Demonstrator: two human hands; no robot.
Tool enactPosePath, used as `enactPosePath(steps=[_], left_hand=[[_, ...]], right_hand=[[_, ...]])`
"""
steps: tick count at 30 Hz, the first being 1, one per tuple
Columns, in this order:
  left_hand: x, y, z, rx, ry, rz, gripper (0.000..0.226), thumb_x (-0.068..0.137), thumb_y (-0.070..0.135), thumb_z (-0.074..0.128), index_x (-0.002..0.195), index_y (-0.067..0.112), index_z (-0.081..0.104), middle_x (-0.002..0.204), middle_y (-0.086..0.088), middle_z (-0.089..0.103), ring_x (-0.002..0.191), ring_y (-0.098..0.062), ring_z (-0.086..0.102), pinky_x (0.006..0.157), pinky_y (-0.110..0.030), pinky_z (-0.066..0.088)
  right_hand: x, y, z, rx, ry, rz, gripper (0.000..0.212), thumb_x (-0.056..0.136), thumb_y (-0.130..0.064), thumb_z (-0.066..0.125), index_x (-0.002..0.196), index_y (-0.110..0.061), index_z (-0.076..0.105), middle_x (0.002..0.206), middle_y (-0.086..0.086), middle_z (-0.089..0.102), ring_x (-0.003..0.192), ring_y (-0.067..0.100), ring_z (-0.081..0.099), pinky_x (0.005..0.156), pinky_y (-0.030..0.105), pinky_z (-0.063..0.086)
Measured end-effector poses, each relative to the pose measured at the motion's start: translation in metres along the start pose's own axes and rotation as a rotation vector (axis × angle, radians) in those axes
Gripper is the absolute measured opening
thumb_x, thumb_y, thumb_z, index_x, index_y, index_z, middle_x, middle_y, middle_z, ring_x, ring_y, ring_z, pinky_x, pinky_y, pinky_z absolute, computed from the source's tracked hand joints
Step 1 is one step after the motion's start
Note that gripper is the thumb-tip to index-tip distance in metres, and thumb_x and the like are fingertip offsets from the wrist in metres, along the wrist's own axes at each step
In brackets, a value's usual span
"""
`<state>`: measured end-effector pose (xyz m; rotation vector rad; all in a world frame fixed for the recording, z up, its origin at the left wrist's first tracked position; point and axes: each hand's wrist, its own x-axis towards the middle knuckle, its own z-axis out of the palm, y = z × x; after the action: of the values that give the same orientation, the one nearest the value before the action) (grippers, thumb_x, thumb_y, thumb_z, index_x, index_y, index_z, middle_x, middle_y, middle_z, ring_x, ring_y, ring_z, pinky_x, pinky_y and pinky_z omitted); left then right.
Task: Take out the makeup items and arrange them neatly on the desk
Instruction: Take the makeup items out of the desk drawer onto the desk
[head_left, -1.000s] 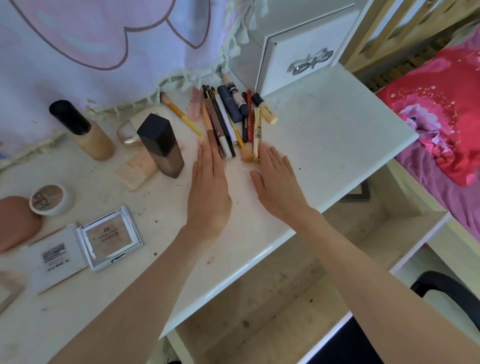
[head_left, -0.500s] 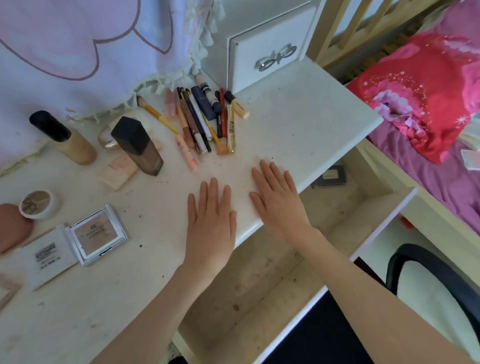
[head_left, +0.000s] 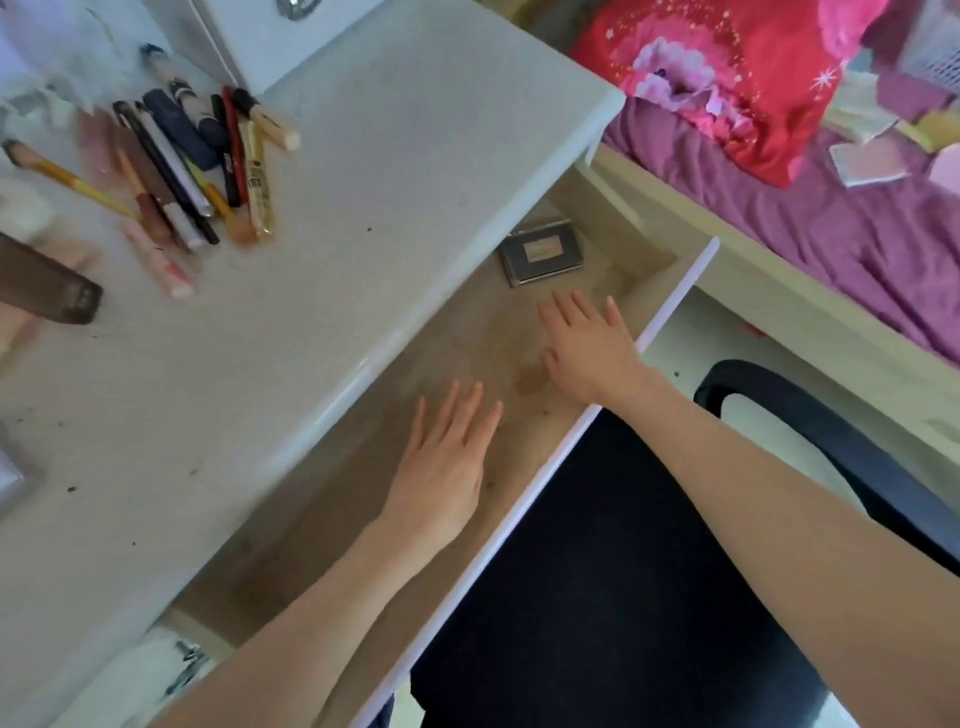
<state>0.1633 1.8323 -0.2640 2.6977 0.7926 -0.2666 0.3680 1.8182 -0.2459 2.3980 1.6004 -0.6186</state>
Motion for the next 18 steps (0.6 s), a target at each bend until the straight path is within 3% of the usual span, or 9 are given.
enactPosePath(steps=[2,5,7,10,18], left_hand=[[0.018,-0.003,0.017,0.05,-0.071,-0.027,0.076,0.086,-0.006,0.033,0.148,0.021,-0.002,0.156,-0.007,-0.013,0.141,-0.028,-0.018,0.113,-0.048,-0.013],[0.042,-0.011,0.037,0.116,-0.117,-0.045,0.084,0.087,-0.002,0.044,0.147,0.027,-0.008,0.154,-0.007,-0.02,0.138,-0.032,-0.025,0.11,-0.052,-0.017],[0.055,-0.016,0.051,0.162,-0.135,-0.052,0.07,0.097,0.018,0.038,0.146,0.031,-0.011,0.153,-0.005,-0.024,0.137,-0.032,-0.028,0.109,-0.054,-0.019],[0.063,-0.023,0.068,0.14,-0.074,-0.067,0.051,0.098,0.042,0.01,0.144,0.037,-0.012,0.151,0.003,-0.027,0.136,-0.027,-0.03,0.108,-0.054,-0.02],[0.062,-0.03,0.081,0.173,0.007,-0.056,0.05,0.094,0.047,0.003,0.14,0.041,-0.017,0.148,0.007,-0.028,0.134,-0.024,-0.033,0.105,-0.049,-0.027]], right_hand=[[0.017,0.011,0.004,-0.003,-0.048,-0.018,0.06,0.097,-0.023,0.035,0.149,-0.013,0.006,0.158,0.007,0.001,0.145,0.024,0.0,0.115,0.048,0.0],[0.038,0.023,0.012,-0.007,-0.121,-0.037,0.065,0.096,-0.022,0.036,0.15,-0.013,0.001,0.158,0.007,-0.004,0.145,0.024,-0.002,0.116,0.047,0.0],[0.052,0.029,0.016,0.028,-0.114,-0.025,0.067,0.095,-0.017,0.037,0.15,-0.013,-0.002,0.158,0.007,-0.006,0.145,0.024,-0.002,0.116,0.048,0.002],[0.075,0.028,0.019,0.101,-0.013,-0.013,0.069,0.095,-0.012,0.038,0.149,-0.014,-0.005,0.158,0.006,-0.009,0.145,0.023,-0.004,0.116,0.048,0.005],[0.09,0.021,0.029,0.12,-0.002,-0.015,0.072,0.093,-0.009,0.035,0.148,-0.014,-0.01,0.156,0.007,-0.017,0.144,0.025,-0.012,0.116,0.05,0.005]])
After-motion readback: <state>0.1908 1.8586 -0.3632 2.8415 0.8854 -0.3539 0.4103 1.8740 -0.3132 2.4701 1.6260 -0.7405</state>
